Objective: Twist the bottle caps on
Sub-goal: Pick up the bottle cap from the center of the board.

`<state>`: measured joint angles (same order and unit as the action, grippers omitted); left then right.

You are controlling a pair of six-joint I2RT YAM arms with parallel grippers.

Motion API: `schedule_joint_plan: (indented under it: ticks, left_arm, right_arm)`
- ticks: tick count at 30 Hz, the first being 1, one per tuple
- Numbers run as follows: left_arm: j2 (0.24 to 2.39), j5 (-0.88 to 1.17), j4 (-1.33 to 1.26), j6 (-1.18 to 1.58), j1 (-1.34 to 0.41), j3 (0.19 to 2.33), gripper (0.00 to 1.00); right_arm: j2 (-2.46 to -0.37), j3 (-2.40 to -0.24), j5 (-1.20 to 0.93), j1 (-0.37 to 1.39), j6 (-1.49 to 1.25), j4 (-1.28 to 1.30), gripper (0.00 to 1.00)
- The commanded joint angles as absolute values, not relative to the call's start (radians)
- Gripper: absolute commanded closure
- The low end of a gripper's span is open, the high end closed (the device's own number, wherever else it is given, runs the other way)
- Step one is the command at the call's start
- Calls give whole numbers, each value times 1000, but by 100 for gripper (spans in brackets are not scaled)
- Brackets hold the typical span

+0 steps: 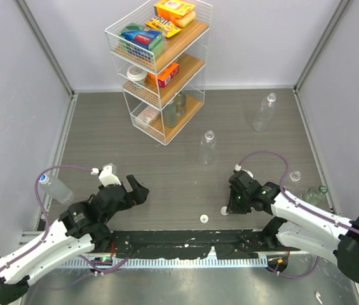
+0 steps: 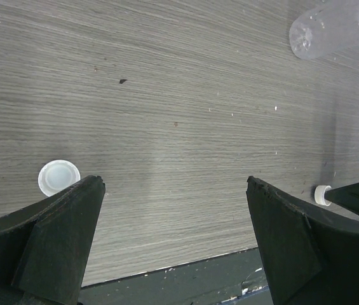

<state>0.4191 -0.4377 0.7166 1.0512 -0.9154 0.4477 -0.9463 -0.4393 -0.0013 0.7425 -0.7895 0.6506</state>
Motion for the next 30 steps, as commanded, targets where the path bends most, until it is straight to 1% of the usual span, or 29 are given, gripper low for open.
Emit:
schedule_joint_plan:
  ticks: [1, 2, 7, 12, 14, 16, 17, 20, 22, 25, 28, 30]
  left_arm:
    - [390, -462, 718, 1051, -919, 446, 0]
    - [382, -450, 713, 1046, -919, 446, 0]
    - [347, -361, 618, 1028, -919, 430, 0]
    - [341, -203, 398, 1023, -919, 390, 0]
    - [359, -109, 268, 1035, -919, 380, 0]
    - [406, 24, 93, 1038, -919, 370, 0]
    - [431, 70, 7, 1051, -917, 373, 0]
    - [544, 191, -213, 1087, -919, 391, 0]
    - [629, 263, -308, 1117, -919, 416, 0]
    - [750, 349, -525, 1179, -920, 426, 0]
    - [837, 413, -757, 1258, -920, 420, 0]
    - [859, 420, -840, 1287, -922, 419, 2]
  right_arm:
    - [-911, -445, 38, 747, -787, 632, 92]
    - [-914, -445, 41, 747, -782, 632, 94]
    - [-902, -468, 15, 747, -758, 618, 96]
    - [-830, -534, -60, 747, -689, 555, 96]
    - [-795, -555, -109, 749, -667, 480, 96]
    - [-761, -566, -207, 749, -661, 361, 96]
    - [-750, -568, -240, 749, -664, 262, 96]
    - [-749, -586, -362, 747, -664, 100, 96]
    - [-759, -607, -423, 749, -655, 6, 97]
    - [-781, -604, -508, 749, -686, -229, 96]
    - [-798, -607, -584, 749, -704, -346, 96]
    - [-801, -606, -598, 749, -721, -405, 97]
